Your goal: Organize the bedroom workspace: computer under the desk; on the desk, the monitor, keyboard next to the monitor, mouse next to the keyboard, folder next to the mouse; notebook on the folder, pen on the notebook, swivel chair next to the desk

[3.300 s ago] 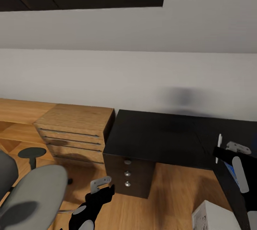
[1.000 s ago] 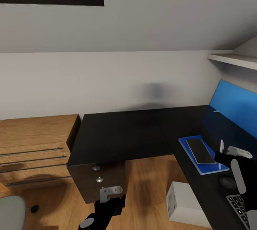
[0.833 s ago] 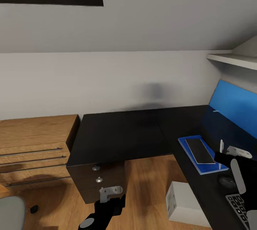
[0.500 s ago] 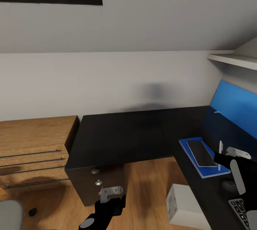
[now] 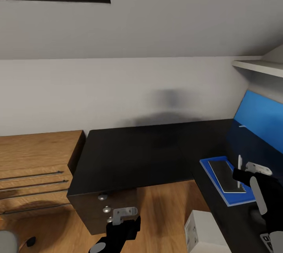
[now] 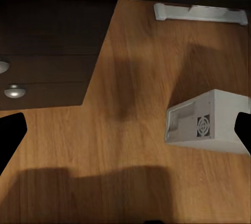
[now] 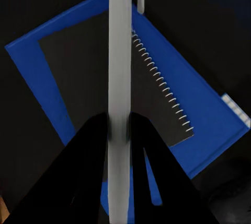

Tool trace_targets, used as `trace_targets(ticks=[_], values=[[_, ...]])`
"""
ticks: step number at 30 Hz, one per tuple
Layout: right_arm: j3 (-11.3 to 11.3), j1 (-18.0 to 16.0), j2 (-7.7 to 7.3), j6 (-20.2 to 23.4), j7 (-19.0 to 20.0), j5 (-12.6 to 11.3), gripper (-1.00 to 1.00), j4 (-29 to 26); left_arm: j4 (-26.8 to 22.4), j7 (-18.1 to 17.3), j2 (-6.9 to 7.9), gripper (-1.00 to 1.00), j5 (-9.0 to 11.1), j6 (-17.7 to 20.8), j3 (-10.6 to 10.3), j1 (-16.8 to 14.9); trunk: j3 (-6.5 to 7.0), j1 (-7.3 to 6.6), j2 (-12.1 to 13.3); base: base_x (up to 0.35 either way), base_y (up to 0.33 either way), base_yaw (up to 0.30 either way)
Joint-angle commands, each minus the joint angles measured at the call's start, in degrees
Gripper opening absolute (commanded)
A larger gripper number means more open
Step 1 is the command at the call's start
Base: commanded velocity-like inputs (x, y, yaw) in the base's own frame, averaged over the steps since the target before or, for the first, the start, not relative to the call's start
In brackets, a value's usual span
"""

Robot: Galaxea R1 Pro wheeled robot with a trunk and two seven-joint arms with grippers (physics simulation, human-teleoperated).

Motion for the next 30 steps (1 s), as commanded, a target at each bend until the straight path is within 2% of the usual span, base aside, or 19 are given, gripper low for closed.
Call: trace_targets(ticks=[1,8,13,14,16,18,19,21,24,30], values=[[0.3,0.0,-0.02,-0.2,-0.6,-0.6,-1.0,0.2,-0.1,0.4,0.03,1.0,0.2,0.2,-0.4,-0.1,-0.08,0.01,-0.1,0.015,0.0,0.0],[2.7,-1.3,-0.33,-2.6,-0.7,-0.3,-1.0,5.3,-0.1,0.4,-0.05,1.0,0.0,0.1,-1.7,-0.1,-0.08,0.01,-0.1,0.006,0.0,0.0],[3.4,-8.3,-0.58,-5.5,-0.8,1.7,-1.0,14.0,-0.1,0.4,-0.08,1.0,0.0,0.1,-1.9,-0.1,-0.08,0.01,-0.1,0.001,0.0,0.0],[3.5,-9.7,-0.61,-6.3,-0.8,2.4,-1.0,16.3,-0.1,0.4,-0.08,1.0,0.0,0.1,-2.0,-0.1,-0.08,0.01,-0.1,0.0,0.0,0.0],[3.6,-15.7,-0.86,-10.5,-0.8,6.4,-1.0,26.2,-0.1,0.4,-0.08,1.0,0.0,0.1,-2.0,-0.1,-0.08,0.01,-0.1,0.0,0.0,0.0],[3.6,-18.5,-0.97,-13.0,-0.8,8.6,-1.0,31.1,-0.1,0.4,-0.1,1.0,0.0,0.1,-2.0,-0.1,-0.08,0.01,-0.1,0.0,0.0,0.0],[3.6,-24.0,-1.05,-18.8,-0.9,13.3,-1.0,41.7,-0.1,0.4,-0.15,1.0,-0.1,0.1,-2.5,-0.1,-0.08,0.01,-0.1,0.0,0.0,0.0],[3.6,-25.8,-1.07,-21.0,-1.0,15.1,-1.0,45.8,-0.1,0.4,-0.13,1.0,-0.1,0.0,-3.2,-0.1,-0.08,0.01,-0.1,0.0,0.0,0.0],[3.6,-26.9,-1.08,-22.2,-1.0,16.2,-1.0,48.7,-0.1,0.4,-0.1,1.0,-0.1,0.0,-3.9,-0.1,-0.08,0.01,-0.1,0.005,0.0,0.0],[3.3,-27.6,-1.14,-22.9,-1.0,16.8,-1.0,51.7,-0.1,0.4,-0.1,1.0,-0.1,-0.1,-4.4,-0.1,-0.08,0.01,-0.1,0.193,0.0,0.0]])
